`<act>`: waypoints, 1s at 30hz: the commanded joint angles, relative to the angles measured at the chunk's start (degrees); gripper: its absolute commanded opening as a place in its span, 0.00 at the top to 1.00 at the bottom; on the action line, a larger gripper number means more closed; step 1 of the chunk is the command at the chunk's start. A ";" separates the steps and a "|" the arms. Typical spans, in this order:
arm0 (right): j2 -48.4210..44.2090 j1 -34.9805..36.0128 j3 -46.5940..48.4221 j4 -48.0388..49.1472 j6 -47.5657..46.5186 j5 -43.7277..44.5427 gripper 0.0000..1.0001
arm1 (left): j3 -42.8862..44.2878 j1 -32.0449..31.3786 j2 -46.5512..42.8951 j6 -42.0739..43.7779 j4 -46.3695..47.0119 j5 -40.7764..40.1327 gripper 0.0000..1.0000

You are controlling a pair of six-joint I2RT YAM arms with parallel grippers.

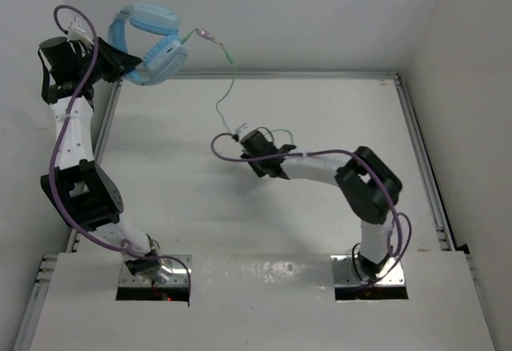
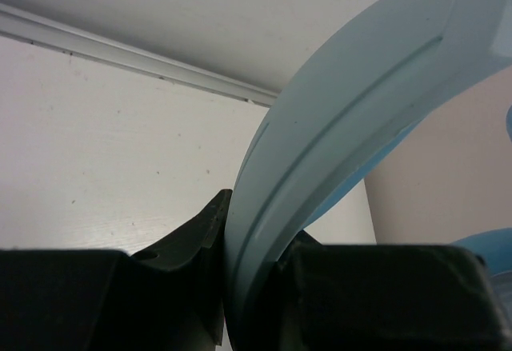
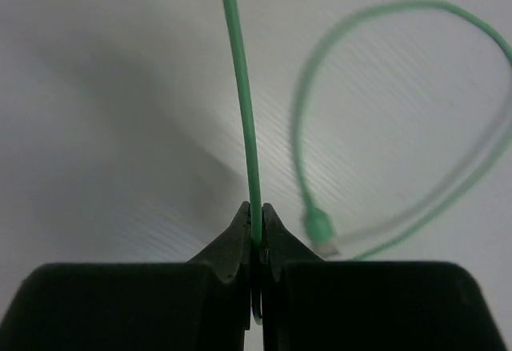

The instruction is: Wrap the headphones

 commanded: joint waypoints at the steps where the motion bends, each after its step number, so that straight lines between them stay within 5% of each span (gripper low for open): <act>1: 5.91 9.09 12.77 3.76 1.23 -5.76 1.00 | -0.32 -0.68 -2.30 -4.10 4.57 2.07 1.00; 10: 15.16 23.44 41.07 -8.01 -8.00 -11.54 1.00 | -5.25 -11.39 -0.81 17.08 -4.22 -22.79 1.00; 16: 7.89 23.45 41.03 -7.61 -5.54 -20.52 1.00 | -6.83 -18.08 2.80 25.79 -6.69 -24.40 1.00; 30: 1.35 6.94 45.75 0.14 5.09 -23.07 1.00 | -11.05 -32.15 2.89 37.49 -13.37 -25.01 1.00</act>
